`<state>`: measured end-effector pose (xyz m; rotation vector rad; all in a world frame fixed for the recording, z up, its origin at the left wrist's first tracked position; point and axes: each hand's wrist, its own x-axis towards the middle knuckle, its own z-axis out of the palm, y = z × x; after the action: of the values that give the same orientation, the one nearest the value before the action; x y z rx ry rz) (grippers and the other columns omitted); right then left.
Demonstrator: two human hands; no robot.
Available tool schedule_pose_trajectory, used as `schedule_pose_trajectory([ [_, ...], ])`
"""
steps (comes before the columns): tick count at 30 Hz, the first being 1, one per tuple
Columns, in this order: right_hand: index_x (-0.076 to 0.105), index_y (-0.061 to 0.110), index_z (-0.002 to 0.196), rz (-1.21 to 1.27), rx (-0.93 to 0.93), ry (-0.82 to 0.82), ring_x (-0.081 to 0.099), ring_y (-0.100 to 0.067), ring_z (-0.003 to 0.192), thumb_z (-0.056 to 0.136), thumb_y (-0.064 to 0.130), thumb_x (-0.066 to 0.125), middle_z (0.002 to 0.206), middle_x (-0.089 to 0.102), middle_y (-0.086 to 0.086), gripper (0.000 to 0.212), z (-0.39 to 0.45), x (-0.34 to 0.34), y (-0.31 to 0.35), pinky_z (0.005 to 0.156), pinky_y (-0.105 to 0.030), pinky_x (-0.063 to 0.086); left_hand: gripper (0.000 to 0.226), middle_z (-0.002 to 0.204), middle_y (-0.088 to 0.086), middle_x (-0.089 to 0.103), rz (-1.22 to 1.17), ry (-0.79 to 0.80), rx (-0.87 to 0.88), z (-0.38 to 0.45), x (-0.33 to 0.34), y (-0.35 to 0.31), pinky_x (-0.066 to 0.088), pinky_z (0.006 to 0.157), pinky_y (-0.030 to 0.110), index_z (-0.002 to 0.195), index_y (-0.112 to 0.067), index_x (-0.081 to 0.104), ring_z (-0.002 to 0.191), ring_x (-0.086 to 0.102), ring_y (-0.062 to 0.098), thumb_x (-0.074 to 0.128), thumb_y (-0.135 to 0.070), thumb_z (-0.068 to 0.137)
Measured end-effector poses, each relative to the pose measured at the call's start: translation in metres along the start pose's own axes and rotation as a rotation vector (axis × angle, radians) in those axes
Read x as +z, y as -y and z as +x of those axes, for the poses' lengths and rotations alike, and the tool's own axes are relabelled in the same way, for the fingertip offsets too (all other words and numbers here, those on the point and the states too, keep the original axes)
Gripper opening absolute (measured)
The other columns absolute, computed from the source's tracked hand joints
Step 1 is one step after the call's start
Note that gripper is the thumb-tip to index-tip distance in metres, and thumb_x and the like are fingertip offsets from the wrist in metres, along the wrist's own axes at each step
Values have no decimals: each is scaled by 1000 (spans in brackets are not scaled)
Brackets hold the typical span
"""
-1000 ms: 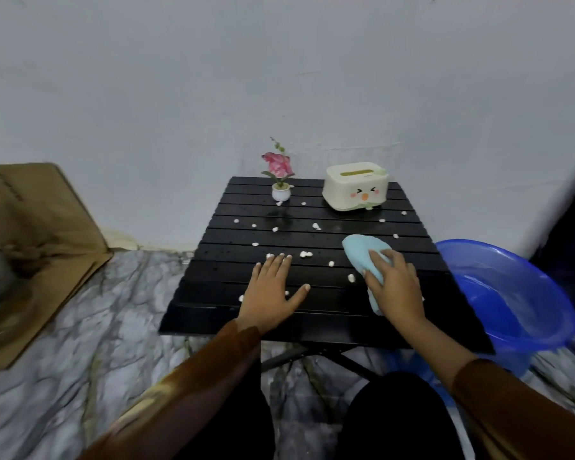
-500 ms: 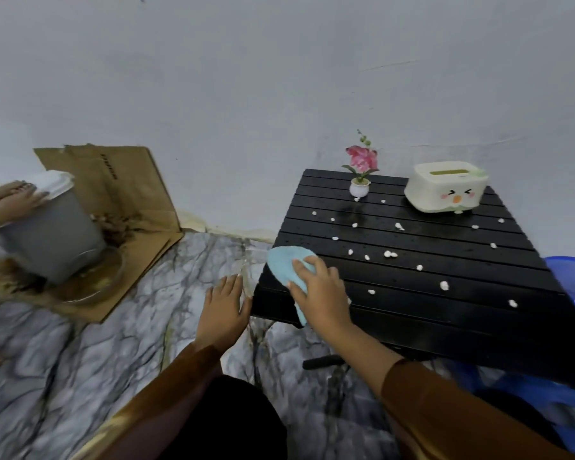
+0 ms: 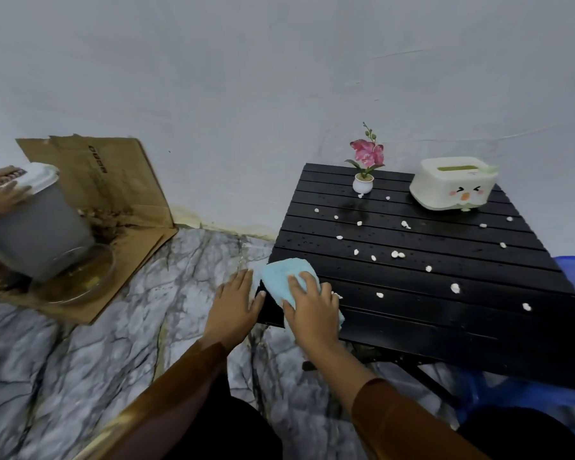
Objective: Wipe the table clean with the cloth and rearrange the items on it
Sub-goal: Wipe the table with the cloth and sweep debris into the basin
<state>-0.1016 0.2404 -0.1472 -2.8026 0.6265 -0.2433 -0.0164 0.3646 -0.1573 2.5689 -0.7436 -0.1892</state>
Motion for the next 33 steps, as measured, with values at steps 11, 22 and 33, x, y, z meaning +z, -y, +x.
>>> schedule_pose_trajectory([
  [11, 44, 26, 137, -50, 391, -142, 38, -32, 121, 93, 34, 46, 148, 35, 0, 45, 12, -42, -141, 99, -41, 31, 62, 162, 2, 1, 79, 118, 100, 24, 26, -27, 5, 123, 39, 153, -15, 6, 150, -4, 19, 27, -41, 101],
  [22, 45, 23, 134, 50, 247, -132, 37, -29, 122, 91, 31, 48, 148, 34, 1, 44, -12, -46, -59, 98, -39, 31, 60, 162, 5, 3, 97, 113, 77, 24, 26, -28, 7, 123, 40, 152, -13, 8, 150, 1, 20, 25, -38, 101],
  [33, 41, 29, 138, -89, 206, -86, 47, -32, 112, 89, 43, 50, 150, 37, 2, 52, -31, -24, -93, 89, -43, 38, 60, 162, 5, 7, 115, 104, 79, 27, 29, -26, 12, 122, 42, 152, -13, 11, 150, 7, 22, 27, -39, 101],
])
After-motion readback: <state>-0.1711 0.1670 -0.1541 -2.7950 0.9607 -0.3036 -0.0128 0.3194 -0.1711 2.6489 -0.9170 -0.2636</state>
